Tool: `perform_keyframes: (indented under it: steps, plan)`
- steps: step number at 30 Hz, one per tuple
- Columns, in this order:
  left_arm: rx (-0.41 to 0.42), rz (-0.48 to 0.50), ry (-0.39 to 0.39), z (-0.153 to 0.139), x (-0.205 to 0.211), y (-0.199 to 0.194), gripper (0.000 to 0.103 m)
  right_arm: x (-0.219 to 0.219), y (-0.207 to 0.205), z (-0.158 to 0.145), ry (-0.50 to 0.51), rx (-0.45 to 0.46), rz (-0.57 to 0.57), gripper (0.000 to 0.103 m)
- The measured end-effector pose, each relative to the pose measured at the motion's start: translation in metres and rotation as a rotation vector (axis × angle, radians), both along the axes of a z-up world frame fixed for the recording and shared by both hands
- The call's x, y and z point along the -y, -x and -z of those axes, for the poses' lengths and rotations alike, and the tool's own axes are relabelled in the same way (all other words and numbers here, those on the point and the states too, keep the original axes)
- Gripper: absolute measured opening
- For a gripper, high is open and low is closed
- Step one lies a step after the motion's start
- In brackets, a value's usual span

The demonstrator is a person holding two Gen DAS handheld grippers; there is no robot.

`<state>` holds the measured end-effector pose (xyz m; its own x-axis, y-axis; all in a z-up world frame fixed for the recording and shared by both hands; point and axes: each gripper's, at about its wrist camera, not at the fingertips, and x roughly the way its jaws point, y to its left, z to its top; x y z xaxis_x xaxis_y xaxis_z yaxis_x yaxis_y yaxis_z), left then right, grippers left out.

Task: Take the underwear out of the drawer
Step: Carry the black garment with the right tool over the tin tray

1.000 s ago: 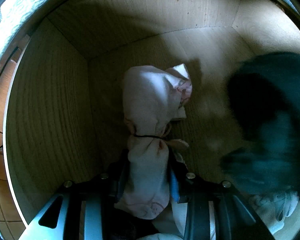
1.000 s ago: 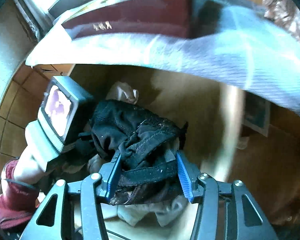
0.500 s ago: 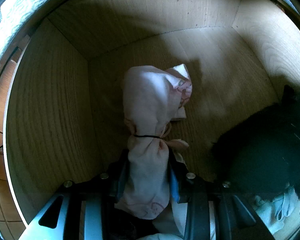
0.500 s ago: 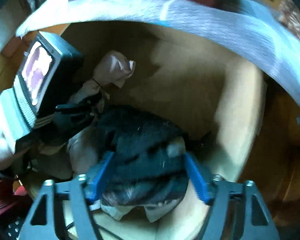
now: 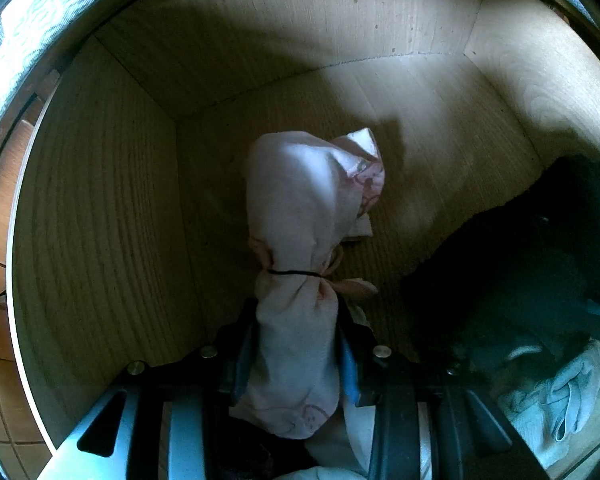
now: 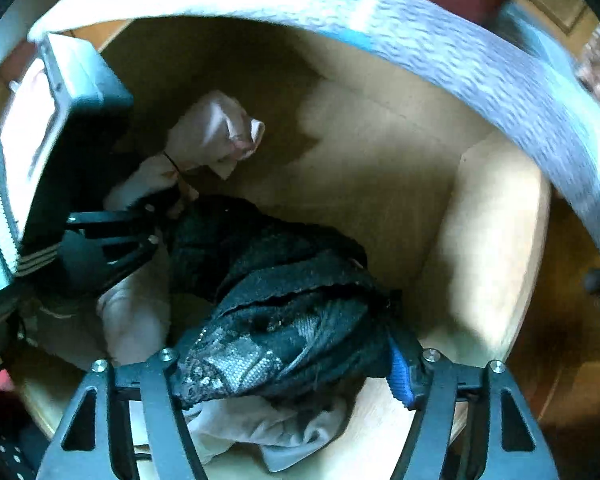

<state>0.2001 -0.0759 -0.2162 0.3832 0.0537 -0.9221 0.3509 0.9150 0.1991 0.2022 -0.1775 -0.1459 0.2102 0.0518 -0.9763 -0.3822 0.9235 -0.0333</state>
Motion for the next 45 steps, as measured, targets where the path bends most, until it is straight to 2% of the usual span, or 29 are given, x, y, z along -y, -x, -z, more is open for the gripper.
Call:
perform_keyframes:
  steps: [3, 7, 14, 18, 19, 21, 24, 27, 33, 41, 45]
  plan:
    - [0.000, 0.000, 0.000, 0.000, 0.000, 0.000, 0.035, 0.010, 0.011, -0.013, -0.047, 0.030, 0.036, 0.068]
    - [0.000, 0.000, 0.000, 0.000, 0.000, 0.000, 0.036, 0.024, 0.026, -0.052, -0.116, 0.093, 0.082, 0.068]
    - [0.001, 0.000, -0.001, 0.000, 0.001, -0.001, 0.036, 0.055, 0.046, -0.154, -0.260, 0.242, 0.104, 0.068]
    - [0.001, -0.001, -0.001, 0.000, 0.001, -0.001, 0.036, 0.058, 0.017, -0.210, -0.336, 0.328, 0.101, 0.068]
    - [0.001, -0.001, -0.001, 0.000, 0.000, -0.001, 0.036, 0.054, 0.010, -0.216, -0.338, 0.350, 0.101, 0.068]
    - [0.001, -0.001, -0.001, 0.000, 0.000, -0.001, 0.036, 0.048, -0.018, -0.233, -0.327, 0.403, 0.111, 0.068]
    - [0.001, -0.001, -0.001, 0.000, 0.000, -0.001, 0.036, 0.030, -0.067, -0.251, -0.258, 0.484, 0.119, 0.068]
    - [0.001, -0.001, 0.000, -0.003, 0.003, -0.001, 0.036, 0.008, -0.121, -0.251, -0.196, 0.498, 0.133, 0.068]
    - [0.001, -0.001, -0.001, -0.004, 0.001, -0.001, 0.036, -0.019, -0.219, -0.215, -0.181, 0.431, 0.188, 0.068]
    - [0.003, -0.001, -0.005, -0.004, 0.005, 0.001, 0.036, -0.037, -0.279, -0.170, -0.101, 0.391, 0.231, 0.068]
    - [0.004, -0.001, -0.004, -0.004, 0.004, 0.000, 0.036, -0.041, -0.298, -0.155, -0.135, 0.402, 0.235, 0.070]
